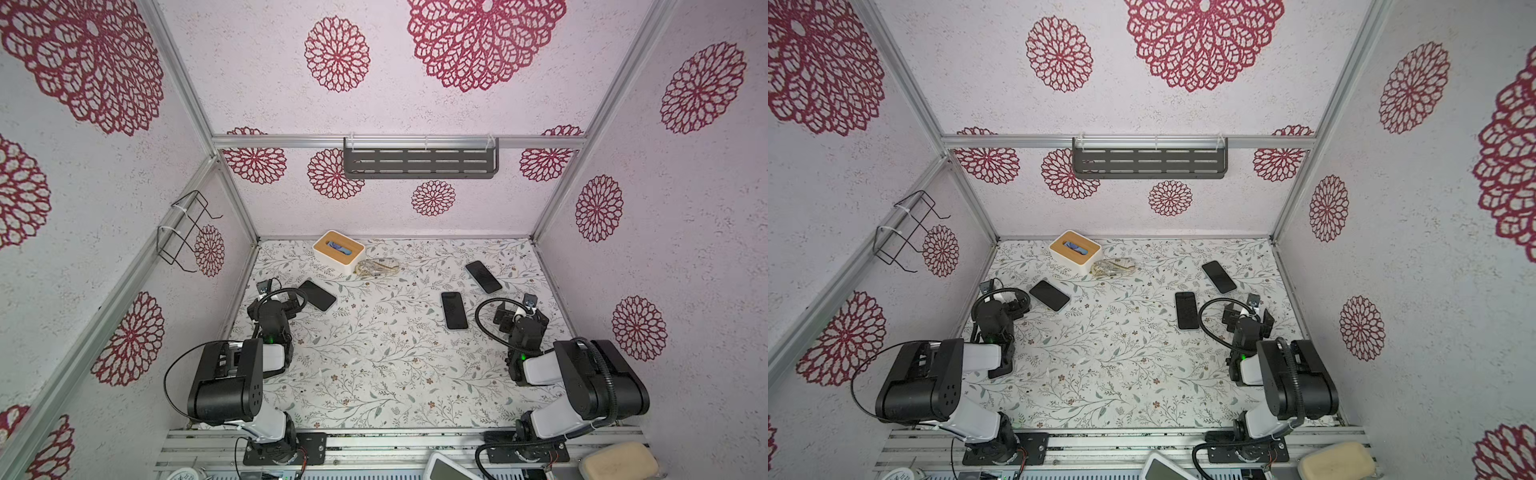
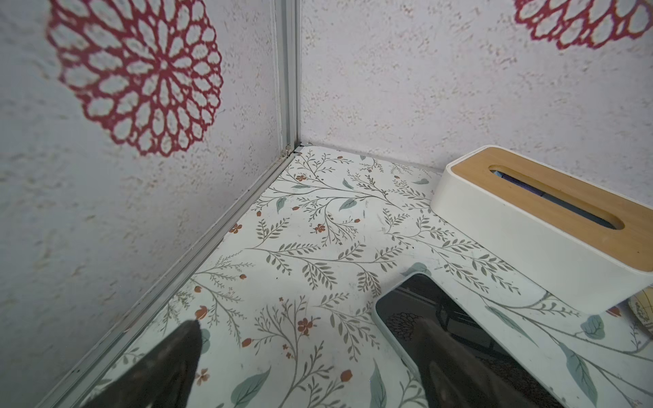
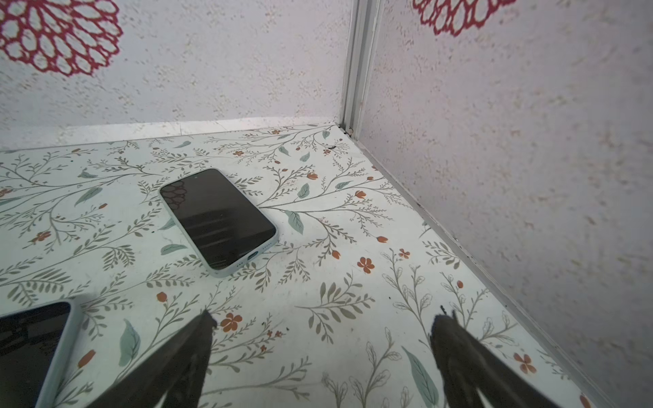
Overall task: Take the phone out of the phone case
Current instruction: Pick up the phone from the middle-right of the table.
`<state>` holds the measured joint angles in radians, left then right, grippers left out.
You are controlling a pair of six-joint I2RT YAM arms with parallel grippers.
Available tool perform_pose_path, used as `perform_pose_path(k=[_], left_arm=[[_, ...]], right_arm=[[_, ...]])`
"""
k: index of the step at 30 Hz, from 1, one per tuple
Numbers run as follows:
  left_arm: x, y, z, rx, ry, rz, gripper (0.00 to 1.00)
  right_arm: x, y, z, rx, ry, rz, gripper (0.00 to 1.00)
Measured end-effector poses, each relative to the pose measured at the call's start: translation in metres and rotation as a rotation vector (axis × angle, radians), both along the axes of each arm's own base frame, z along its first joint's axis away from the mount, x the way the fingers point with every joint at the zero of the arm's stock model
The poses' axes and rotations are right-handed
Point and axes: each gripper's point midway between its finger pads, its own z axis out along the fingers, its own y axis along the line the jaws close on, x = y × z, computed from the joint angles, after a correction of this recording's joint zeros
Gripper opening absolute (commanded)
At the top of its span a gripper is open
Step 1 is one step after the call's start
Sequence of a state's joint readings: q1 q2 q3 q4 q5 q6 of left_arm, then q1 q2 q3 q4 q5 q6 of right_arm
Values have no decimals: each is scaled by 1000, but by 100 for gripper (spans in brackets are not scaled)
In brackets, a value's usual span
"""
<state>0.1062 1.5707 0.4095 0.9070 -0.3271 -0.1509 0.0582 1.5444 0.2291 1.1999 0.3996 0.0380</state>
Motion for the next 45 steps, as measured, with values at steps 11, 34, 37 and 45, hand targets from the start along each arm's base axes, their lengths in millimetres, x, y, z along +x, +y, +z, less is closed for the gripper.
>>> perform_pose_path(k=[11, 34, 37, 45], left_arm=[[0, 0, 0, 0, 0, 0, 97], [-10, -45, 30, 99, 1, -64, 97], [-3, -99, 97, 53, -53, -158, 97], [-5, -153, 213, -338, -110, -338, 97]], right_arm=[[0, 0, 0, 0, 0, 0, 99], [-11, 38, 36, -31, -22, 67, 99], [7, 62, 92, 61, -54, 124, 99], [19, 119, 97, 263, 238, 305, 99]])
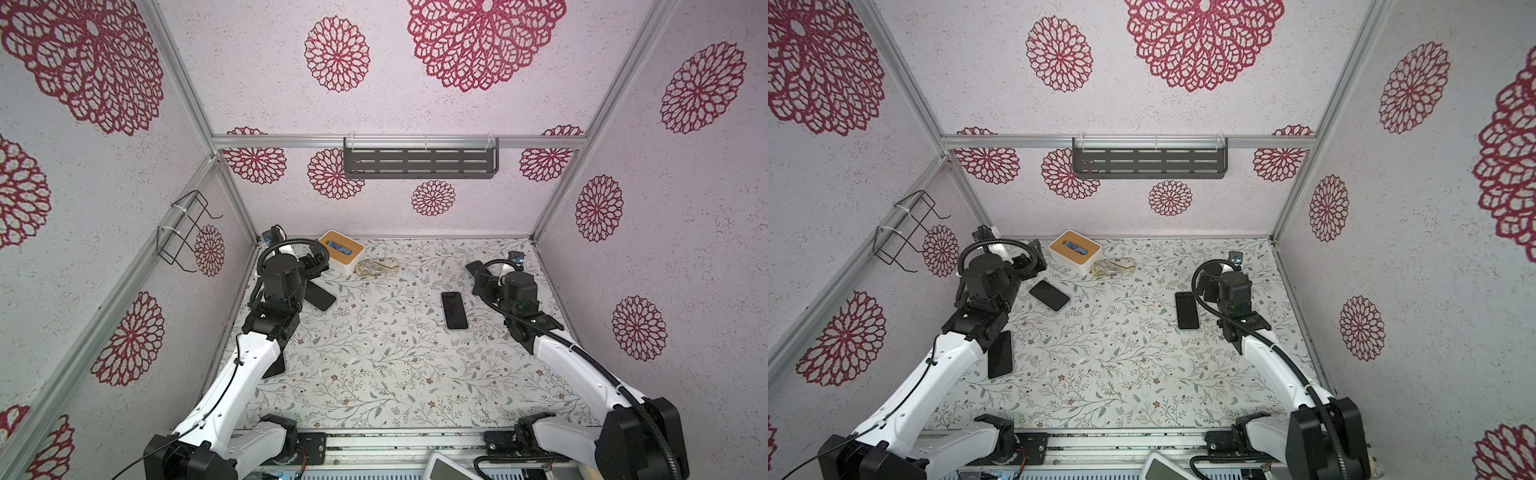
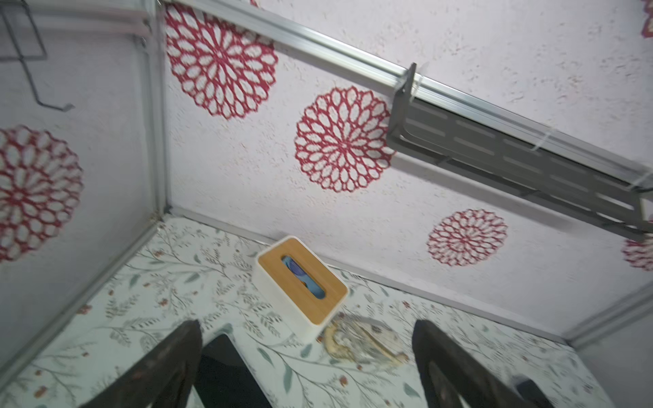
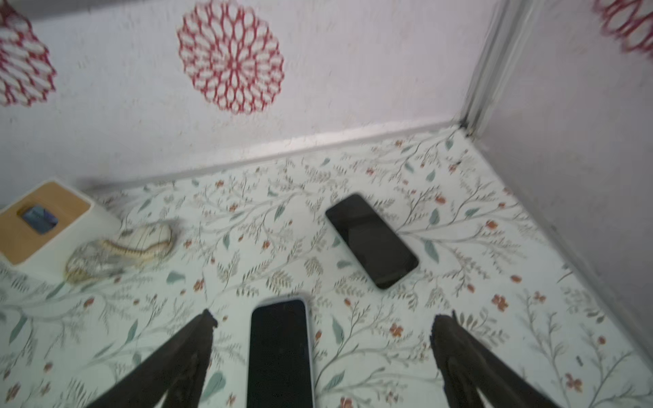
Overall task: Take the phone out of the phone case
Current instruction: Pick up the phone from the middle-right of the table.
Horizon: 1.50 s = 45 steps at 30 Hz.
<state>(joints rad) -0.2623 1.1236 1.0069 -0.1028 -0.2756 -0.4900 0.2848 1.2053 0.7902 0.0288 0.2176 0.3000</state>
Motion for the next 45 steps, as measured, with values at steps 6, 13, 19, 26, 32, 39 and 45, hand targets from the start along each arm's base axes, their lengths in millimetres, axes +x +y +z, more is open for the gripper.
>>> perform_pose_path(k=[6, 13, 19, 26, 32, 39, 45], left_arm=[[-25, -68, -71, -74, 299, -196, 97], [-57, -99, -100, -91, 409, -279, 97], [-74, -98, -116, -112, 442, -278, 97], [-86, -97, -122, -130, 450, -279, 97], [-90, -89, -122, -133, 435, -250, 97], [-91, -86, -120, -135, 428, -235, 97], [-91, -85, -121, -141, 429, -230, 97]], right_arm=[[-29, 36, -74, -24, 337, 131, 99], [-40, 48, -108, -54, 480, 176, 99], [-39, 52, -137, -86, 569, 180, 99], [-32, 59, -153, -110, 610, 193, 99], [-22, 64, -163, -135, 627, 190, 98], [-14, 62, -172, -173, 641, 171, 95], [-10, 63, -175, -187, 644, 173, 89]])
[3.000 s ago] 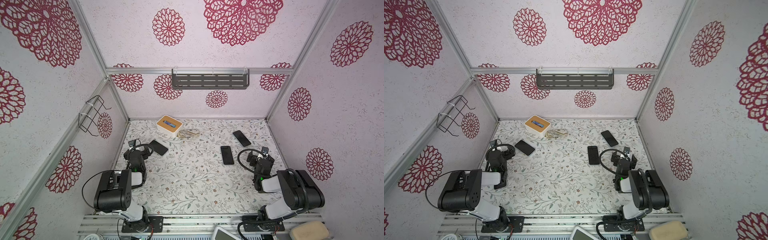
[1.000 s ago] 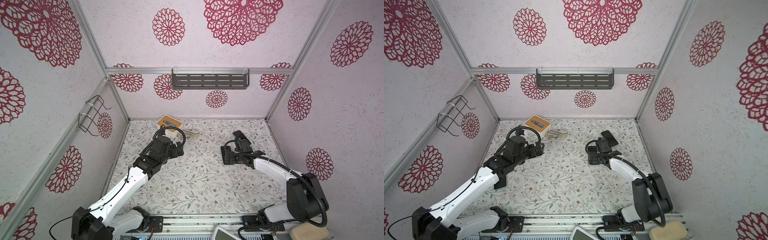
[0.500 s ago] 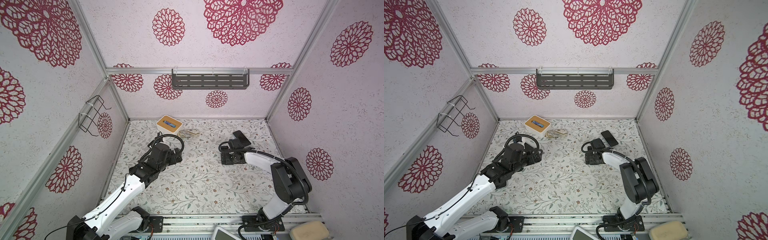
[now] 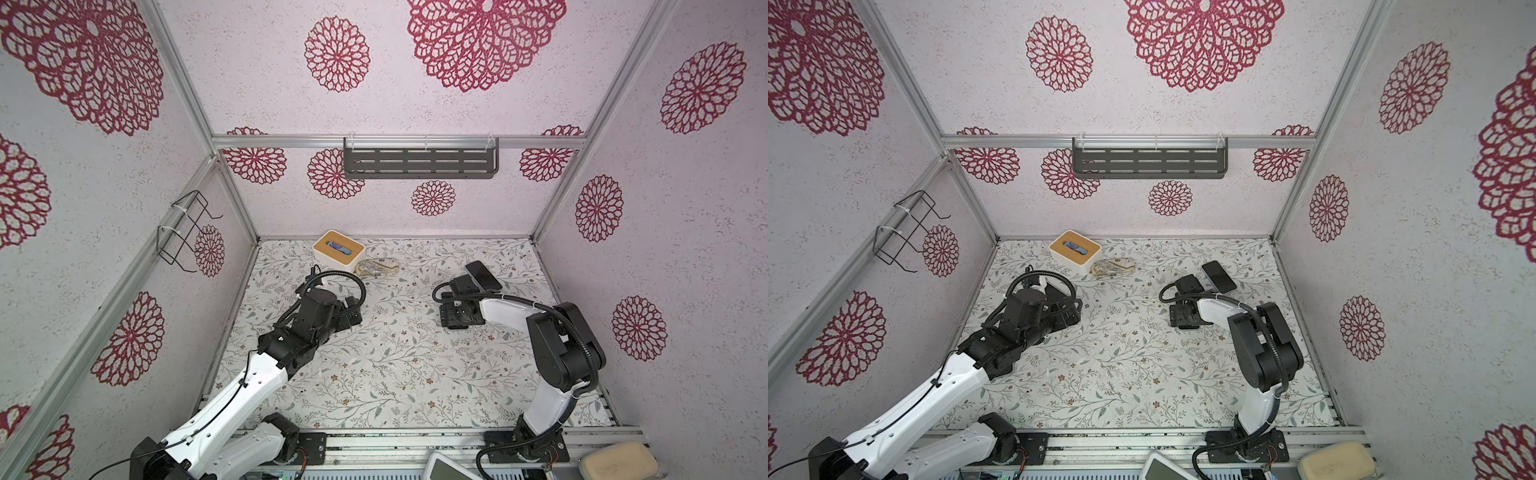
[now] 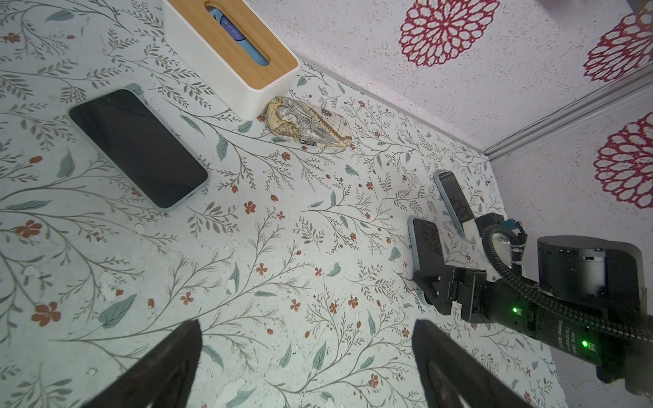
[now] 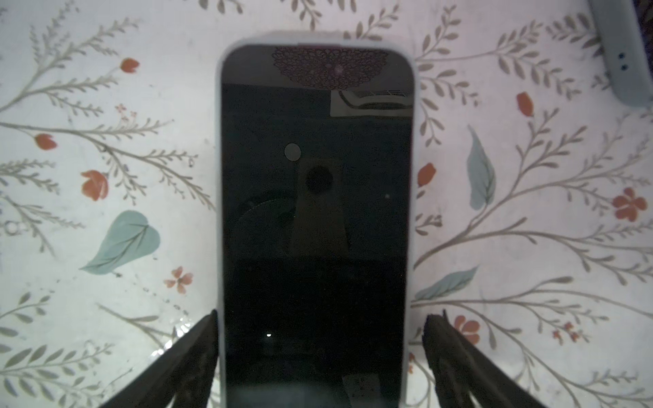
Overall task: Take the phone out of the phone case
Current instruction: Pick up the phone from the middle-right of the table.
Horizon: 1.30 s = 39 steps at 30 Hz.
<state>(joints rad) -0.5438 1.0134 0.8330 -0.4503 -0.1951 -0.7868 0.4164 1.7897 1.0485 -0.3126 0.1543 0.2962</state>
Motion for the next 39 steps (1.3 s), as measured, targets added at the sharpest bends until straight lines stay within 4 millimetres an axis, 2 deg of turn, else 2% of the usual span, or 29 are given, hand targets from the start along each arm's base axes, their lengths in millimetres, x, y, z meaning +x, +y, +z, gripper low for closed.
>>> perform_pose_path(k=[13, 18, 22, 30, 39], left_arm=[[2, -5, -6, -36, 2, -2, 97], [8, -19, -17, -83, 24, -28, 97], [13, -31, -21, -117, 34, -47, 97], [26, -54, -21, -210, 17, -77, 97], [38, -84, -49, -277, 76, -122, 97]], right_arm=[[3, 4, -1, -12, -4, 21, 78], [3, 5, -1, -13, -5, 26, 66], [3, 5, -1, -13, -5, 28, 61], [2, 7, 1, 8, -33, 41, 57], [-22, 26, 11, 153, -31, 124, 54]])
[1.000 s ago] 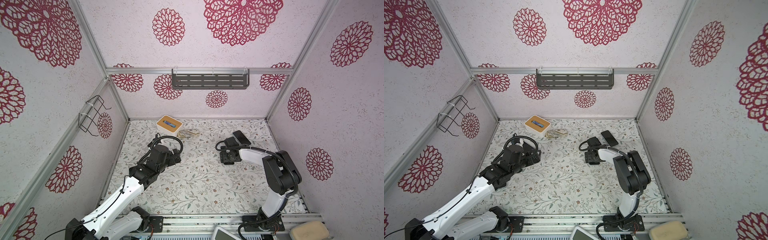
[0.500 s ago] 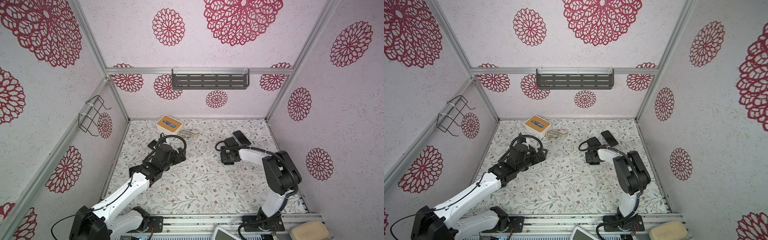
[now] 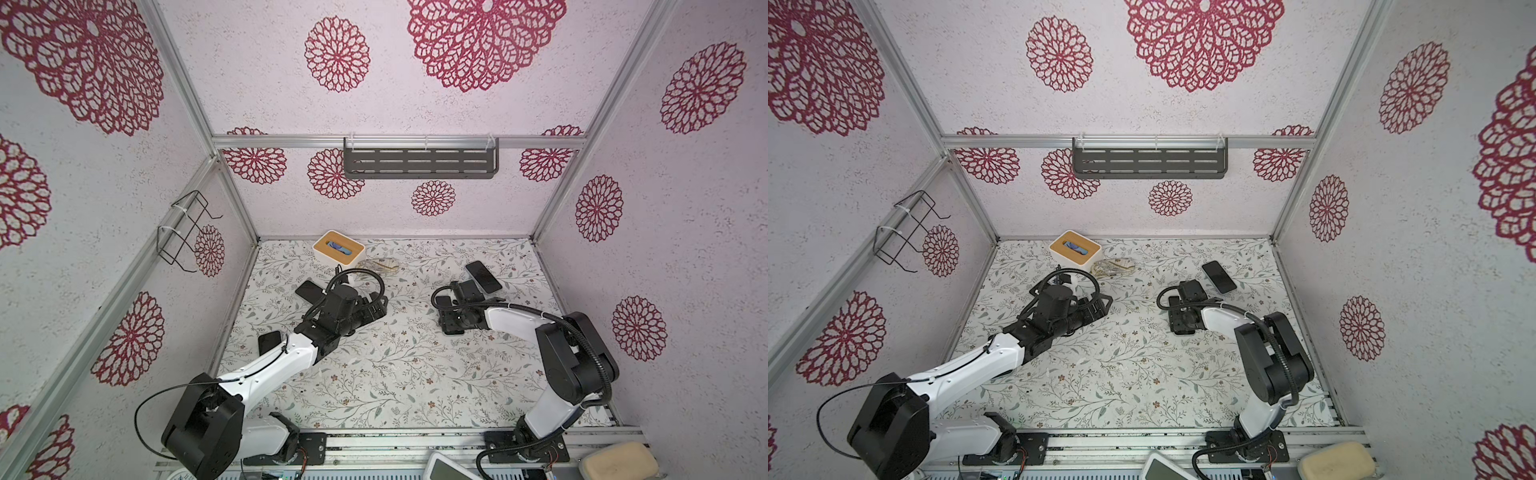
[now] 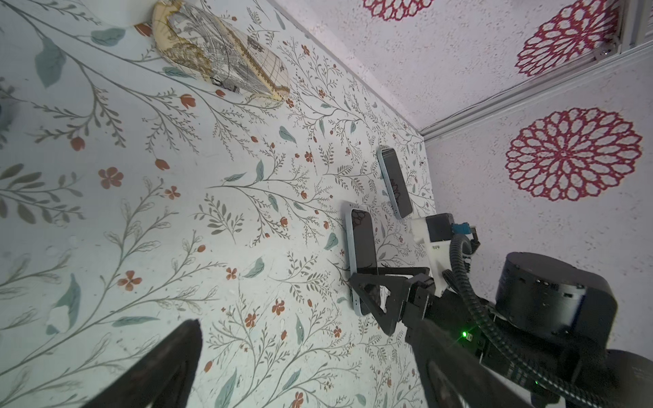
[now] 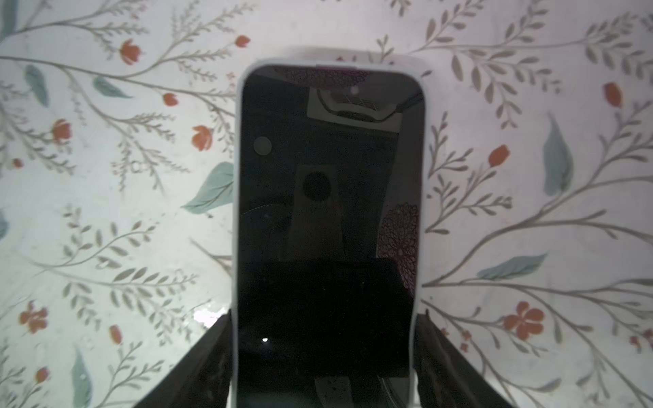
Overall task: Take the phone out of the phone case
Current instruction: Pick up the phone from the middle-right of the table.
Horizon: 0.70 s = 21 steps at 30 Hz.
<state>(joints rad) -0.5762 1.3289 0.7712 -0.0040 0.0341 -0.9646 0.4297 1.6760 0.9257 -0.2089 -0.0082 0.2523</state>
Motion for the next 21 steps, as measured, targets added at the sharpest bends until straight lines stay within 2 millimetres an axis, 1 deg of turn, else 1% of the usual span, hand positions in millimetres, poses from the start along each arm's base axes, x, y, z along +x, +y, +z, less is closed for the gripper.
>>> perform_pose_path(k=[8, 12, 15, 17, 21], left_arm=[[13, -24, -23, -91, 51, -24, 98], [15, -34, -36, -121, 80, -41, 100], [16, -42, -40, -150, 90, -56, 100], [17, -48, -41, -176, 94, -64, 98], [20, -59, -44, -230, 100, -86, 94]], right_arm=[[-13, 29, 28, 162, -47, 96, 51], [-22, 49, 46, 244, -71, 162, 51], [-29, 64, 58, 297, -85, 214, 50], [-33, 74, 65, 335, -88, 244, 50], [-43, 89, 70, 375, -73, 298, 50]])
